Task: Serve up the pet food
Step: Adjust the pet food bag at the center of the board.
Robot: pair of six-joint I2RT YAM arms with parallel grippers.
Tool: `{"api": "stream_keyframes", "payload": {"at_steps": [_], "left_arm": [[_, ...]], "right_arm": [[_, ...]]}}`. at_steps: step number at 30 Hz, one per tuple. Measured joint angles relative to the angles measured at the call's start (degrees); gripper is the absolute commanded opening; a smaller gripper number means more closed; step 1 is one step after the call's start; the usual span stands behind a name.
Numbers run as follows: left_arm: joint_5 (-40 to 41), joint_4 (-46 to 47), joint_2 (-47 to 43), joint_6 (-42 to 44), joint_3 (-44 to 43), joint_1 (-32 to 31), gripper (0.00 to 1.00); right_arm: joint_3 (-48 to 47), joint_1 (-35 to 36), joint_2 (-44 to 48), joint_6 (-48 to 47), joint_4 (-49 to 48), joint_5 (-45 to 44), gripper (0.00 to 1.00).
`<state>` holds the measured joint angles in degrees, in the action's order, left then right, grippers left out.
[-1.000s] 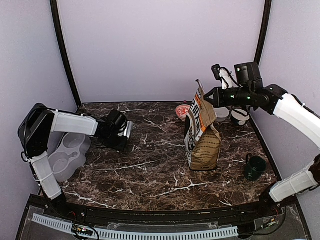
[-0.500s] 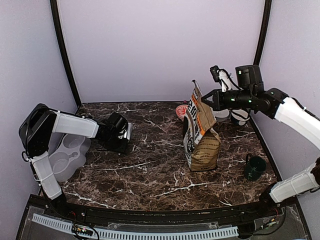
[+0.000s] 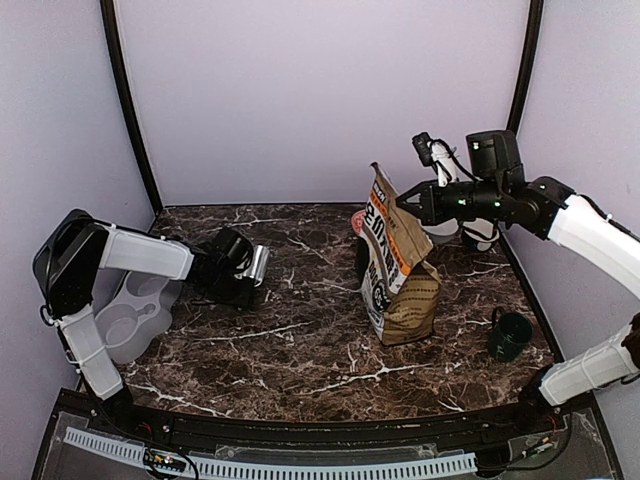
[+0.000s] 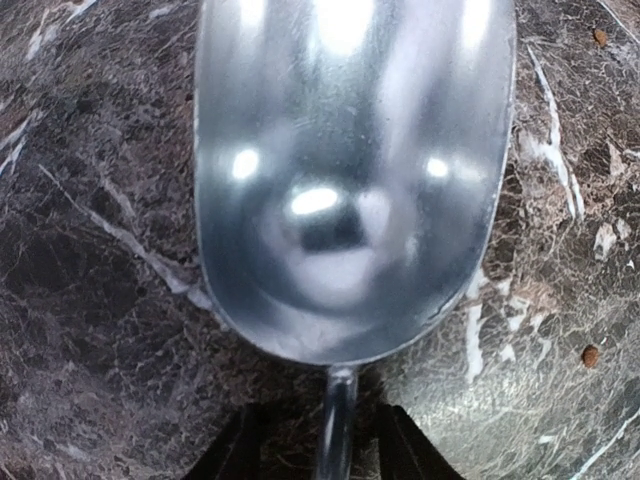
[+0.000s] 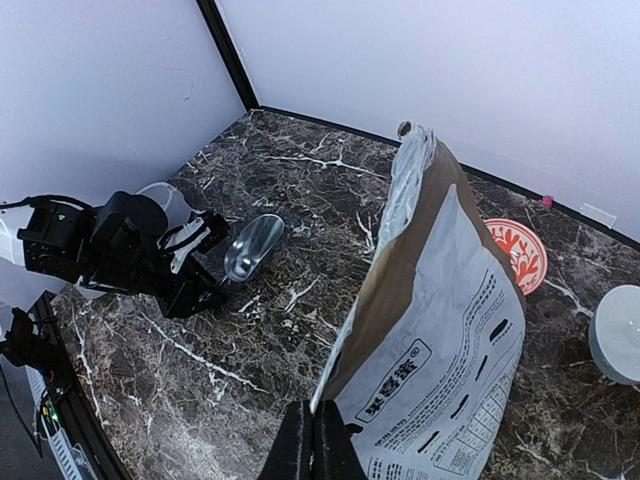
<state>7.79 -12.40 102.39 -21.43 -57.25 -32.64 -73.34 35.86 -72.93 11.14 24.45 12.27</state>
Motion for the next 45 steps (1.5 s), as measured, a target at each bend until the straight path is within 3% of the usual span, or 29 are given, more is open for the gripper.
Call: {"api": "stream_keyframes", "payload": {"at_steps": [7,16,25,38,42,45], "left_arm": [[-1.2,-0.3,-2.8,0.0,1.5,0.0,0.58],[-1.5,-0.4,-7.7,0.0,2.6,0.0,0.72],[-1.2,-1.2,-10.6,0.1,3.8,0.0,0.75],[-1.7,-2.1,-13.7,1.3,3.8,0.0,0.74],[-2.7,-1.9,-16.4,1.8,3.8,0.0,0.74],[-3.5,-1.3,-18.9,2.3,3.8,-0.3,0.73]], "right_arm": [[-1.9,1.4,-1.4,-0.2,0.9,-0.1,0.00],[-10.5,6.8,-9.9,-0.3,2.9,-1.0,0.00],[-18.3,11.1,-17.2,-0.9,4.1,-4.5,0.00],[-11.5,12.1,-14.1,2.8,-3.8,-9.0,0.00],[-9.1,12.1,-12.3,3.7,-5.6,-10.8,0.23],[-8.4,12.1,-11.5,3.6,-7.7,-11.1,0.45]]}}
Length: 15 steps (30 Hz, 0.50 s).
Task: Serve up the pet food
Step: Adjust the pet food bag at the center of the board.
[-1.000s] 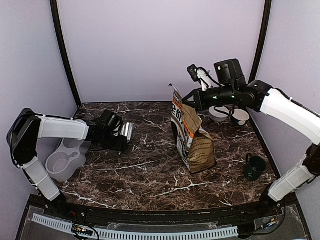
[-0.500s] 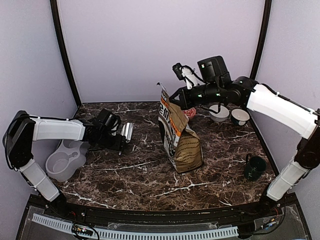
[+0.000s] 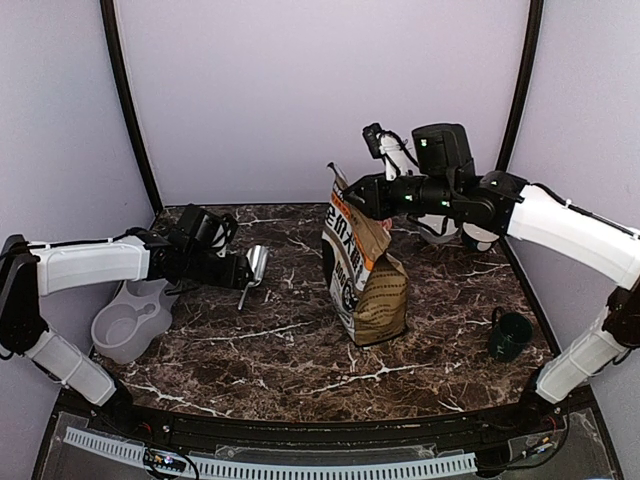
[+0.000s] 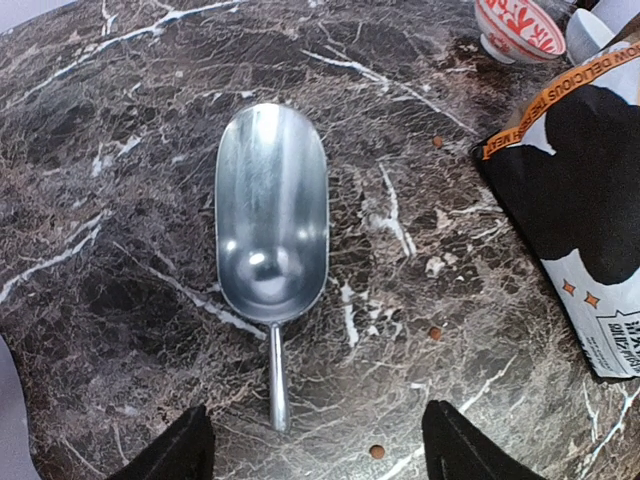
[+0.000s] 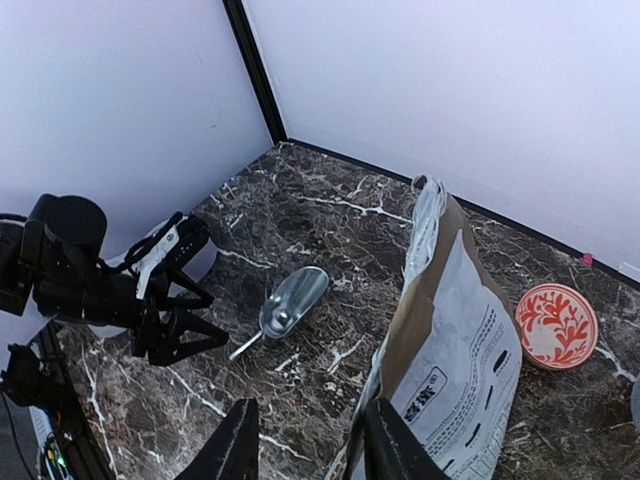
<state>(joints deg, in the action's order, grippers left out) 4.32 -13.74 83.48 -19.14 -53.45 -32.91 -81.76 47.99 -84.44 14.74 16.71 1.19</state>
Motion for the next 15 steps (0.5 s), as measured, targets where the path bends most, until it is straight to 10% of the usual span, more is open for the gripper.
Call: {"api": "stream_keyframes", "payload": {"at_steps": [6,15], "left_arm": [[-0.5,0.5,-2.4,1.2,0.0,-1.5,0.73],[-0.4,0.6,-2.1,3.3,-0.7,-6.9,0.72]], "right_arm": [[1.7,0.0,1.9,-0.4,-1.2,0.1,0.72],[8.4,-1.4,10.2,-1.2,-0.5,-2.5,0.75]]}}
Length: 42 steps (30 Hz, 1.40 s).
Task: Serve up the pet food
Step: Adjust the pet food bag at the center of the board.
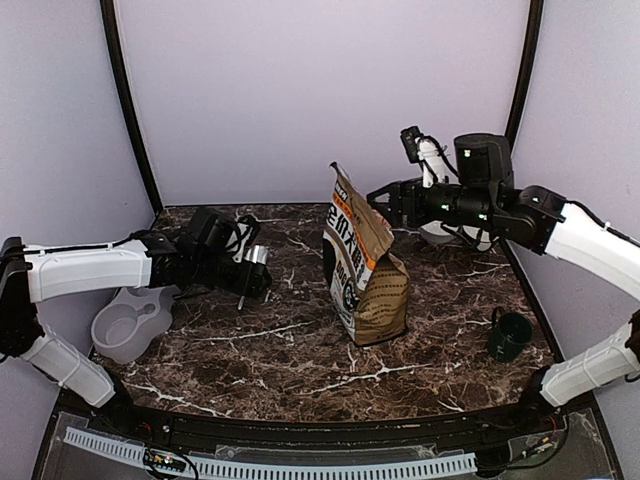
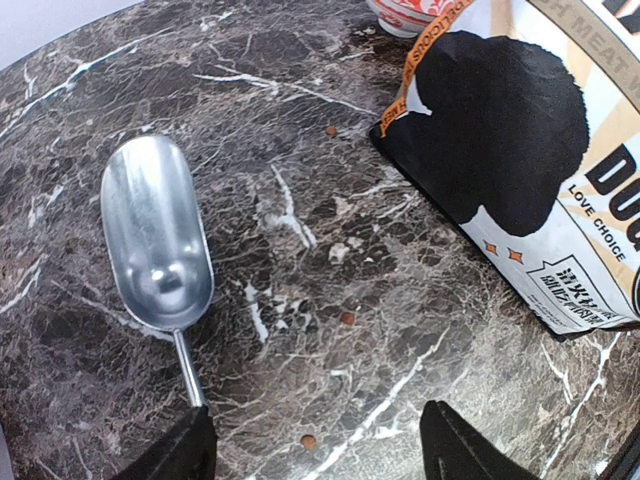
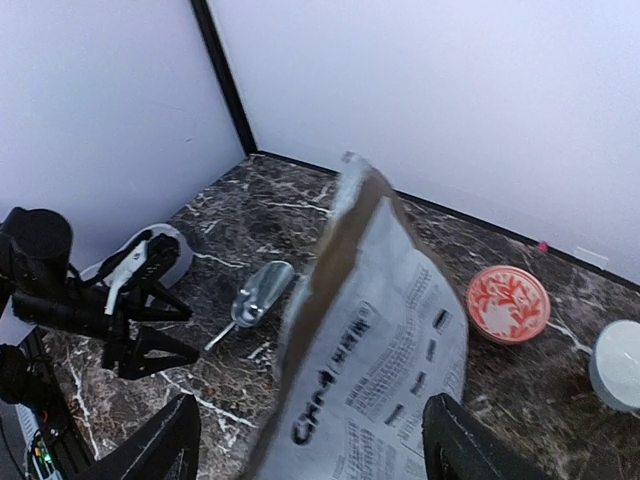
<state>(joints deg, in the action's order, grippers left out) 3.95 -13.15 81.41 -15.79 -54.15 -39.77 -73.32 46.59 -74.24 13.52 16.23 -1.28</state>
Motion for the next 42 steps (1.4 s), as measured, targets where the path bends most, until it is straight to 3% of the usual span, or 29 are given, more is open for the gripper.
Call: {"api": "stream_keyframes", "payload": {"at_steps": [10,17,22,31,42], "left_arm": [[-0.1,1.5,3.4,1.9,-1.7,-3.5,0.69],[-1.0,3.1,6.2,2.4,-2.5,-4.9,0.64],[-2.4,3.7,9.4,2.7,-4.0,-5.5,0.61],[-4.7,5.5,15.8,1.0,-7.2,-6.6,0.53],[-8.2,7.5,26.7,-2.4,-15.1,-6.8,0.52]], "right_arm": [[15.0,-14.0,12.2,5.2,2.9,-8.2,0.53],[23.6,-14.4,9.6,9.7,2.9,-5.6,0.32],[25.5,-14.3,2.8,11.1,0.9,-1.6,0.18],[25.2,-9.6,-9.0,9.3,-1.3,1.3,0.15],[27.0,-8.2,-9.6,10.7,-5.0,1.5,0.12]]}}
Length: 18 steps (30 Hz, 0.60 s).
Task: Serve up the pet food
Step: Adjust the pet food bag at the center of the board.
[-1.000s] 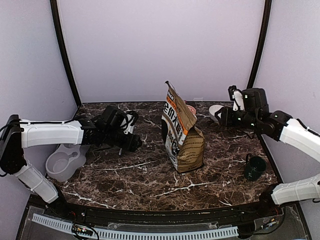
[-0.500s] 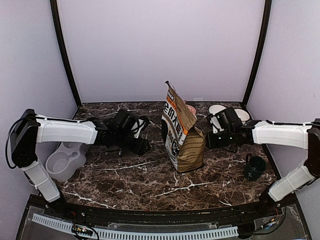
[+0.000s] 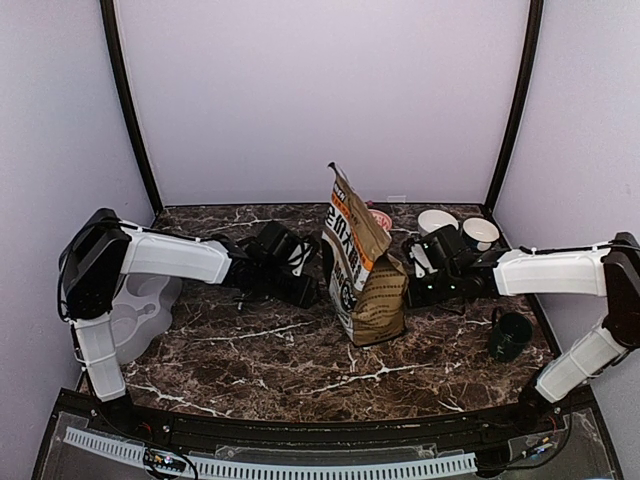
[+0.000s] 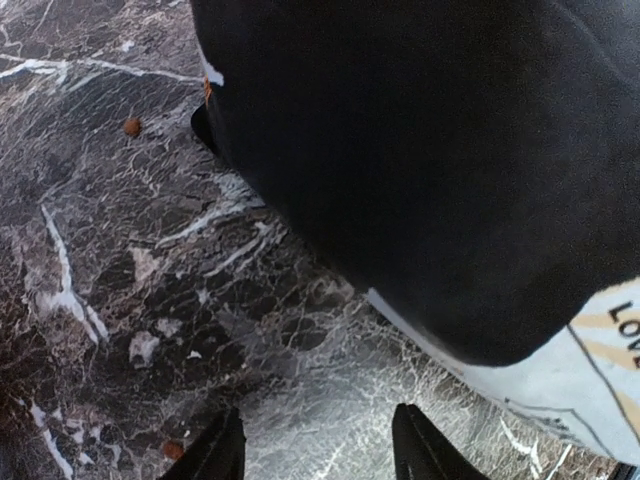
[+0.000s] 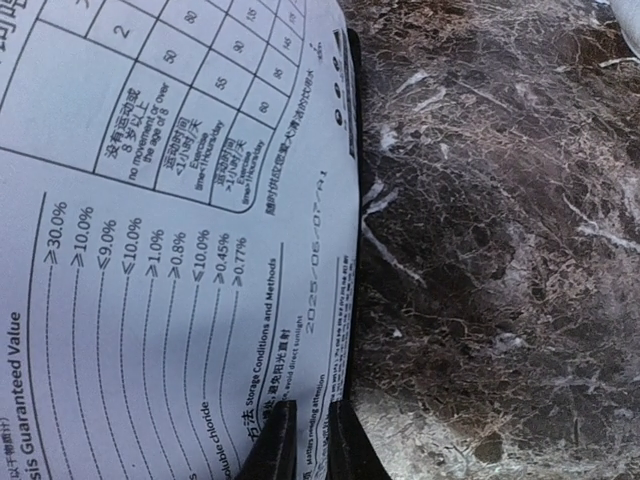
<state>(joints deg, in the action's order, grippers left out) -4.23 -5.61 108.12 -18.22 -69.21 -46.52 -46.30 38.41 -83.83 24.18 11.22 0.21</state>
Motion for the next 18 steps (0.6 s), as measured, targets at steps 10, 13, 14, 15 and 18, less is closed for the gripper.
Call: {"api": "stream_keyframes", "payload": {"at_steps": [10,13,14,15,18], "left_arm": [[1.4,-1.5,1.1,0.9,-4.0,0.4,0.52],[2.3,-1.9,1.1,1.2,-4.1,0.5,0.52],[2.6,-2.0,1.1,1.2,-4.1,0.6,0.52],[2.8,-2.0,1.1,1.3,-4.2,0.6,0.52],[3.3,-2.2,1.0,1.7,-4.1,0.6,0.52]], "right_arm": [[0.6,3.1,-1.4,3.5,-4.0,4.7,0.10],[0.5,3.6,-2.1,4.2,-5.0,5.7,0.10],[0.4,3.7,-2.2,4.3,-5.1,5.9,0.10],[0.3,3.9,-2.4,4.5,-5.2,6.1,0.09],[-0.3,4.2,-2.6,4.7,-4.5,5.7,0.09]]}}
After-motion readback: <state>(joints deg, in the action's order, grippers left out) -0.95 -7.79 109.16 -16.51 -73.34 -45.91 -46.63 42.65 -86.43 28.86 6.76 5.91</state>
